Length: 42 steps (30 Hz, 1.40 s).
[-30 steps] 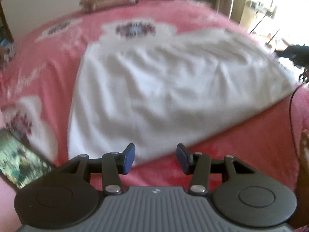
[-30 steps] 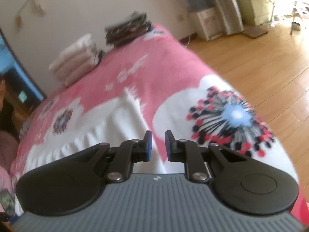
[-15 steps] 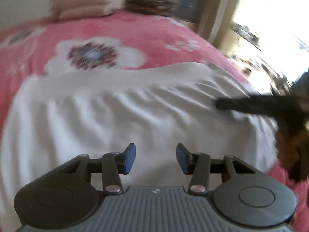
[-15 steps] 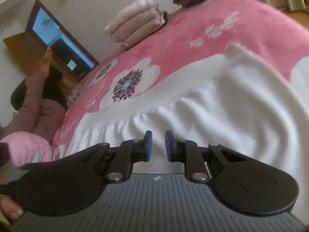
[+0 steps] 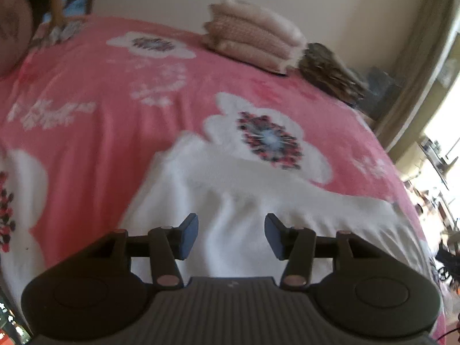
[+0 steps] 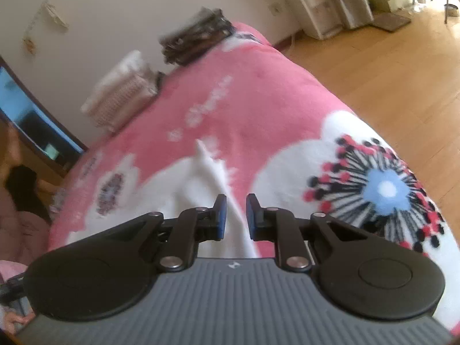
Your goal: Fold clothes
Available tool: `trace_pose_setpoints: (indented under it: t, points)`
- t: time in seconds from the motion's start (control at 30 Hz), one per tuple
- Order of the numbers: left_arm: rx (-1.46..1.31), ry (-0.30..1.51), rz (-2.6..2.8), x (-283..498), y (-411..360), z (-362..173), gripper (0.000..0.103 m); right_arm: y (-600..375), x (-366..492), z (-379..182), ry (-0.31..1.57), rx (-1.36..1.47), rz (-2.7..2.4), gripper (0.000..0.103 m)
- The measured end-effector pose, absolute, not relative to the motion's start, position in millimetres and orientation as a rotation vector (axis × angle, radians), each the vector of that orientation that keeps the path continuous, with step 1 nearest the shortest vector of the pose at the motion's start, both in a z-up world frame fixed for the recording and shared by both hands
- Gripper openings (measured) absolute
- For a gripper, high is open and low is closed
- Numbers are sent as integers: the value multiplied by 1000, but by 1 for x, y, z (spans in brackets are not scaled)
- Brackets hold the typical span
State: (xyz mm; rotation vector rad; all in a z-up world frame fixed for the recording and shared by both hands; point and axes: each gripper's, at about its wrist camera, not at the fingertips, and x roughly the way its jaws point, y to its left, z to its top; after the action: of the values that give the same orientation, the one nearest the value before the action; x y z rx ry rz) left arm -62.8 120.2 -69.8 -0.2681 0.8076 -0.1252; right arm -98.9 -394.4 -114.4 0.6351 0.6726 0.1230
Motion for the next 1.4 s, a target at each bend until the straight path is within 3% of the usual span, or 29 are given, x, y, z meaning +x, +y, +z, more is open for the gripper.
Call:
trace_pose_setpoints:
  t: [0.2,0.4,0.9,1.4]
  points:
    - [-63,923,-231,-97,55,-64,57,-302,-115,-95,718,550,373,15]
    - [-13,1084,-278,-124,34,-99,57,-215,-131,-110,850,481,556,15]
    - [-35,1064,-19,-132,75,-87,61,-310,-175,-113,822,594,-133,15]
    - [36,1066,-45,-134,62,-88,68,-234,-177,-88,811,293,105,16]
